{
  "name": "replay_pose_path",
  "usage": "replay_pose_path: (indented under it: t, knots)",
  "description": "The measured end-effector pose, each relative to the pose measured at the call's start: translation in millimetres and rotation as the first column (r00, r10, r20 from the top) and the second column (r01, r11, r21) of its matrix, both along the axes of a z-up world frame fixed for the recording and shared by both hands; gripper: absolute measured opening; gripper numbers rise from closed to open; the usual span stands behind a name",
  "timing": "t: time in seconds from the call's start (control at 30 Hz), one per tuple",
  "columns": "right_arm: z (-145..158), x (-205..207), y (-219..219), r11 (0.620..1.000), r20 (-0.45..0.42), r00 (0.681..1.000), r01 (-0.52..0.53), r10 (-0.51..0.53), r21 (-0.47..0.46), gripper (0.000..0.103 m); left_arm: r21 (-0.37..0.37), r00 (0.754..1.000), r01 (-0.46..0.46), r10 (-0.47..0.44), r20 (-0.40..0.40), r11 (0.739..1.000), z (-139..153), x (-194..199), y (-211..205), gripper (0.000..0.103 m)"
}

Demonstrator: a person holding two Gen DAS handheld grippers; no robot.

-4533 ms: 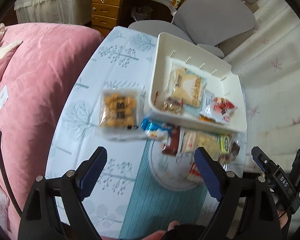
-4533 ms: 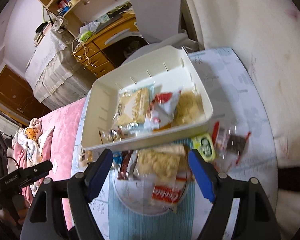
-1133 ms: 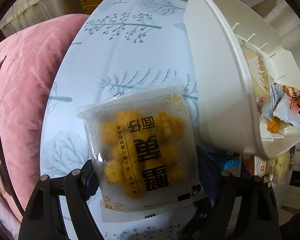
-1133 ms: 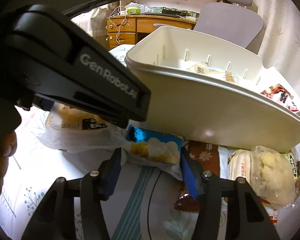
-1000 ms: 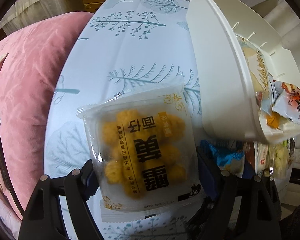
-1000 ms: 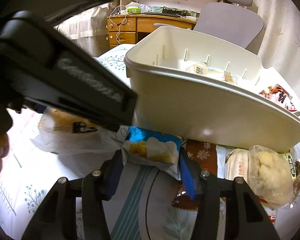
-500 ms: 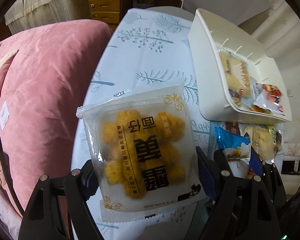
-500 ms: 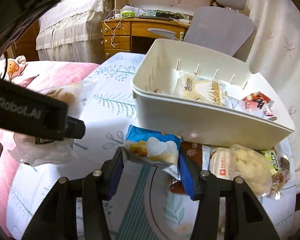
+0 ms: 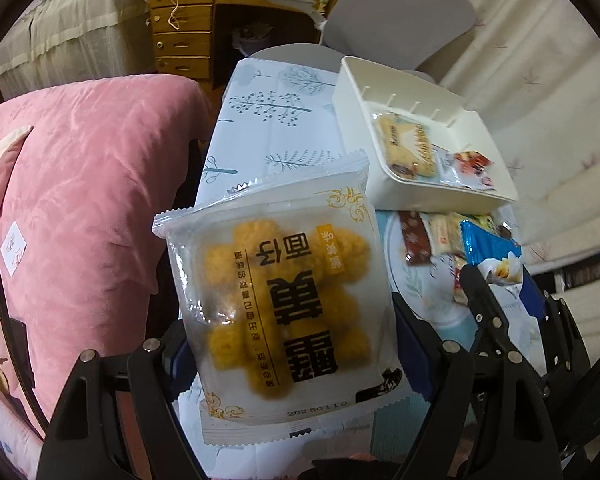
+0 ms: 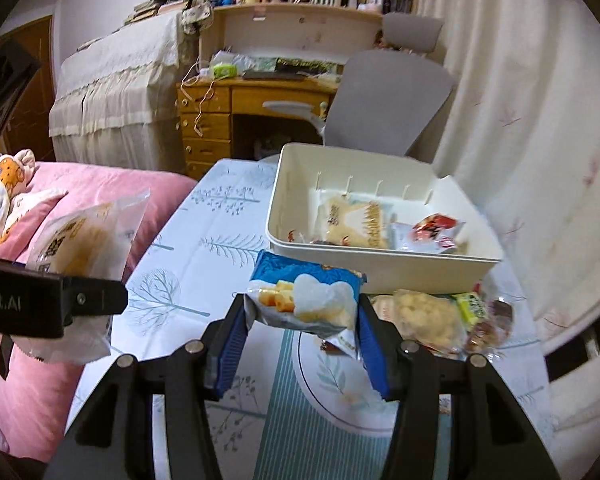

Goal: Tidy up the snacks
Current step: 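Carry puff bag over the box with left tool while right tool carries blue bag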

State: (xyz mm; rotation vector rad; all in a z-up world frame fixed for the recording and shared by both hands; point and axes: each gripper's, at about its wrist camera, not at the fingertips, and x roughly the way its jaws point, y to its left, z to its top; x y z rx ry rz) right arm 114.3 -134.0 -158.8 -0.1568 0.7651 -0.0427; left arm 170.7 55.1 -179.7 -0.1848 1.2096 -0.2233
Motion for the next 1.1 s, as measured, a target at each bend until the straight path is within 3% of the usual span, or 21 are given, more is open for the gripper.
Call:
replay_pose_path:
  t: [0.27,0.6,0.8,1.1]
  knots:
    - [28.8,-35.0,-5.9,0.998,0.022,0.998,0.055,-0.055,-0.016,0.052,-0.039,0.999,0.047,-0.046,0.023,0.998,15.8,-23.7,-2.2,0.082]
    - [42.6,-49.8,-71.9,0.972,-0.054,0.981,0.194,-0.189,0.135,0.052,-0.053,0.996,0.09,-0.089,0.008,0.995,24.7,-23.7,-41.5,0.082]
    - [57.5,-36.2,-132.1,0.958,-0.072,0.973,0.23,-0.22,0.172,0.052,-0.036,0.997,0.049,-0.051,-0.06,0.998,24.6,-3.2,-78.6,0.082]
    - [64.4,12.5,-211.1,0.968,-0.081,0.982,0.18,-0.168,0.175,0.053,-0.019,0.992,-0.034,0.032,-0.123,0.999,21.1,50.6,-134.6,0.082]
